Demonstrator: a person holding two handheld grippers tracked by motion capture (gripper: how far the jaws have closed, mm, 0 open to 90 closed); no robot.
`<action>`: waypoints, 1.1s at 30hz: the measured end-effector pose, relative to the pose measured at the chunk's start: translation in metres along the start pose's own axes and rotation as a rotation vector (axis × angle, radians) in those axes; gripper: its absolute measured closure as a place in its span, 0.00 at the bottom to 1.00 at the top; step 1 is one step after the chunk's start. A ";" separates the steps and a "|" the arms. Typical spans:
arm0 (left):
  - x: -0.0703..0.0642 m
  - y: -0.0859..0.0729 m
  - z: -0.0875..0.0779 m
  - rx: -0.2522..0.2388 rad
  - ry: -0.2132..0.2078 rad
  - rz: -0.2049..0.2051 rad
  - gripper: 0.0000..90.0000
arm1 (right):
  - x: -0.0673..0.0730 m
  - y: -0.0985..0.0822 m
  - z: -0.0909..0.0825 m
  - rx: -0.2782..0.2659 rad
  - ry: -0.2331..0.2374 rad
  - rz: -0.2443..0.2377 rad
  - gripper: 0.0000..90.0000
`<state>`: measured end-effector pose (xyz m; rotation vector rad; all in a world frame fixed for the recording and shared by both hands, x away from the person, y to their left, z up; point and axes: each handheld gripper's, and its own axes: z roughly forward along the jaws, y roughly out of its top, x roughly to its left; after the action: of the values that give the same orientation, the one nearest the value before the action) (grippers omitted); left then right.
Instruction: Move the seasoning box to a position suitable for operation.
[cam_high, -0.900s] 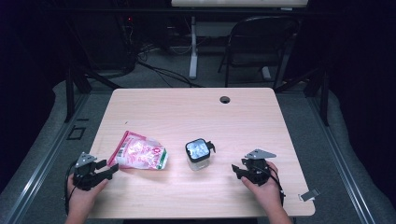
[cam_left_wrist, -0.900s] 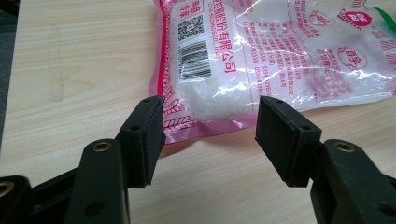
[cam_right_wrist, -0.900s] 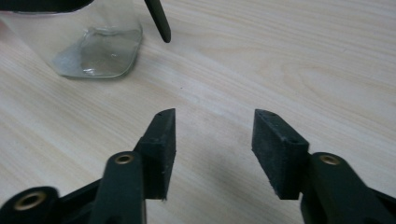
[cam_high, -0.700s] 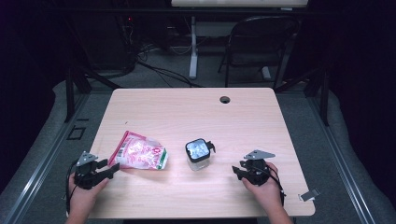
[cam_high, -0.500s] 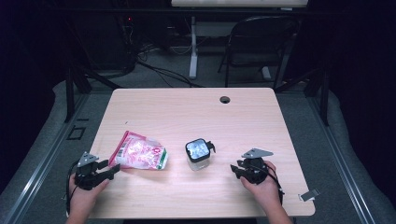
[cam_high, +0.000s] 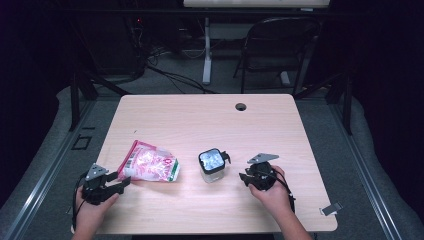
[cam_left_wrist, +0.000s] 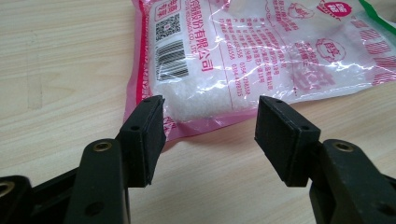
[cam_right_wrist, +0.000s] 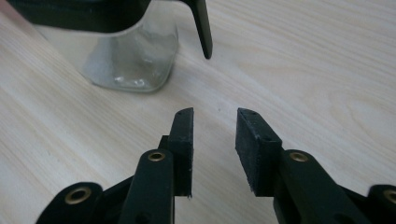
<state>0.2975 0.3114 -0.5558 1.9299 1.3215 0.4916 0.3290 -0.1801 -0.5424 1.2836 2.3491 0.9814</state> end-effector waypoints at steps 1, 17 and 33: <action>0.000 0.000 0.000 -0.003 -0.001 -0.001 0.47 | 0.000 0.002 0.001 0.000 0.000 0.003 0.76; 0.002 -0.001 0.000 0.001 0.001 0.002 0.47 | 0.001 0.029 0.020 -0.006 0.023 0.012 0.73; 0.003 -0.002 0.001 0.004 0.004 0.002 0.47 | 0.001 0.035 0.047 0.029 0.035 0.029 0.79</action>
<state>0.2982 0.3139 -0.5582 1.9345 1.3245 0.4940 0.3761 -0.1458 -0.5526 1.3247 2.3853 0.9899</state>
